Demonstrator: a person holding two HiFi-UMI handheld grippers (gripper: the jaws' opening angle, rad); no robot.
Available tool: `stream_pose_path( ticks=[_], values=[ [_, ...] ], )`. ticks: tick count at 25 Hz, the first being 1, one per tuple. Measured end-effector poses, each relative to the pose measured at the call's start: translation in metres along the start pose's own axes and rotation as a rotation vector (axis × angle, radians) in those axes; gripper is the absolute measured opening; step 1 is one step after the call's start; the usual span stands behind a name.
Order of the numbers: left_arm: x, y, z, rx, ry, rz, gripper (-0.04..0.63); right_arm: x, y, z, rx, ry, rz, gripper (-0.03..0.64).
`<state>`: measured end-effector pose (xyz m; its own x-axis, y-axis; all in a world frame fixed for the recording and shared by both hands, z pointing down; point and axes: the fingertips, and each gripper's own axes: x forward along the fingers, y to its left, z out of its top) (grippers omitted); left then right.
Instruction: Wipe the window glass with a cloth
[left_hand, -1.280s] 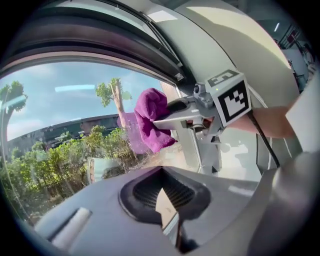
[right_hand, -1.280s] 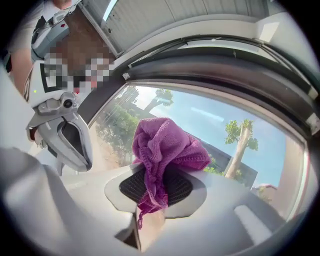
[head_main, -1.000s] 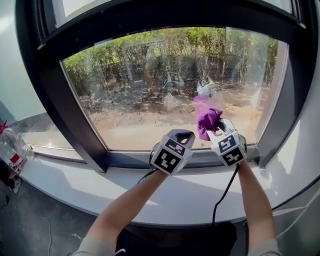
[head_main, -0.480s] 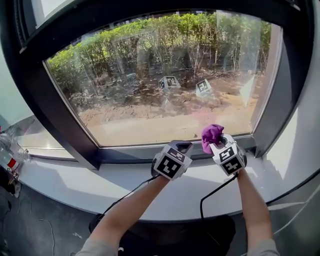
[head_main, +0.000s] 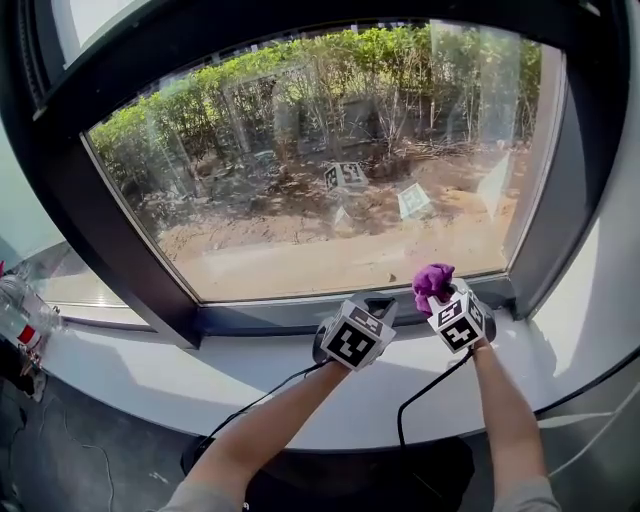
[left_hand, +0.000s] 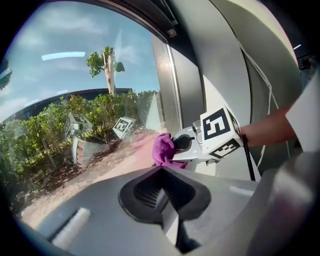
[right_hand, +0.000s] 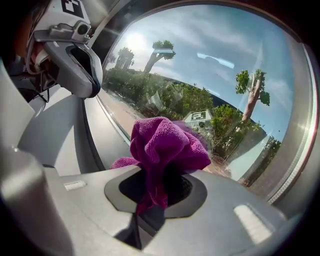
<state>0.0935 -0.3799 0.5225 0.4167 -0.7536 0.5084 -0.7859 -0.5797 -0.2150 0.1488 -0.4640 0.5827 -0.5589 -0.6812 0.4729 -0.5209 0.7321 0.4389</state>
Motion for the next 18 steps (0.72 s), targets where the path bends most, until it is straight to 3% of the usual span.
stream_pose_path(
  ticks=[6,12,18],
  values=[
    [-0.015,0.016,0.028,0.028,-0.046,0.027,0.000,-0.027,-0.029,0.054,-0.037,-0.138,-0.088,0.104],
    [-0.039,0.031,0.074,0.057,-0.126,0.061,0.000,-0.068,-0.052,0.111,-0.053,-0.195,-0.088,0.104],
    [-0.065,0.041,0.126,0.102,-0.206,0.096,0.000,-0.102,-0.093,0.155,-0.101,-0.275,-0.153,0.106]
  ],
)
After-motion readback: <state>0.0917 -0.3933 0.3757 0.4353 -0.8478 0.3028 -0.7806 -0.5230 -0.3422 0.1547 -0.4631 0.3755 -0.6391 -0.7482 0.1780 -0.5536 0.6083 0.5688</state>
